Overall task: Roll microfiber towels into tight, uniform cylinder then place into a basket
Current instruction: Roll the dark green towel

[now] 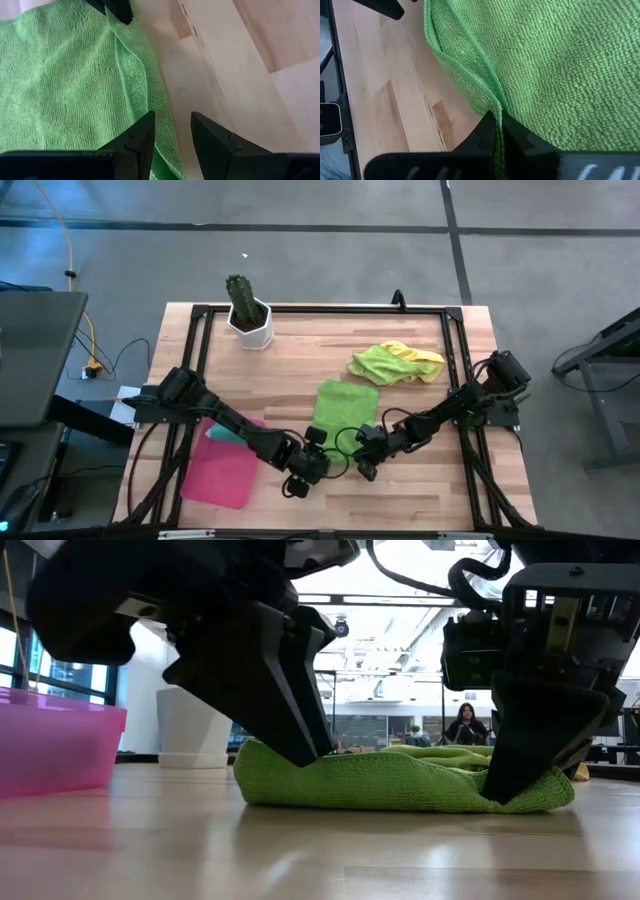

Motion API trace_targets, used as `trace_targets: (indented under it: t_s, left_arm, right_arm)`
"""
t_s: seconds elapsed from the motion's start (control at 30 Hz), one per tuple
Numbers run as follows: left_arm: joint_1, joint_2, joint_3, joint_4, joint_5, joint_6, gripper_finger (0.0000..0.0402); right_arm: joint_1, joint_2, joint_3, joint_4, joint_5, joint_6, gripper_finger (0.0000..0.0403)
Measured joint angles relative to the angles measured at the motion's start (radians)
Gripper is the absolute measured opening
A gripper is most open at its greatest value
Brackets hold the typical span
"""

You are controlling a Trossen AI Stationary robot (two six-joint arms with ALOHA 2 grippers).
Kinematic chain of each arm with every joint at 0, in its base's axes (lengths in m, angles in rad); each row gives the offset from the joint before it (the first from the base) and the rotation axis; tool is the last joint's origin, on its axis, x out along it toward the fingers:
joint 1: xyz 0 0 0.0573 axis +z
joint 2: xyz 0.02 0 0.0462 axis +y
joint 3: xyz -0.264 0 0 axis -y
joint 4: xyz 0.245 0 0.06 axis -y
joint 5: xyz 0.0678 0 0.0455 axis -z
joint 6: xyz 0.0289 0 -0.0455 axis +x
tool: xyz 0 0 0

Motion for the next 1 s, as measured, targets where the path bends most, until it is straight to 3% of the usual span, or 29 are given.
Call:
trace_targets:
  t_s: [0.33, 0.5, 0.67, 1.0]
  left_arm:
    - [-0.011, -0.001, 0.0, 0.006, -0.047, 0.042, 0.0117]
    - [-0.046, -0.002, 0.0, 0.005, 0.055, 0.048, 0.0117]
    - [-0.05, -0.001, 0.0, -0.011, -0.029, 0.061, 0.0117]
    - [0.005, 0.063, 0.003, -0.031, -0.006, 0.053, 0.0117]
  right_arm:
    - [0.0, 0.0, 0.0, 0.0, 0.0, -0.004, 0.0]
    - [0.0, 0.0, 0.0, 0.0, 0.0, -0.011, 0.0]
    - [0.0, 0.0, 0.0, 0.001, 0.0, -0.012, 0.0]
    - [0.0, 0.0, 0.0, 0.007, 0.0, -0.011, 0.0]
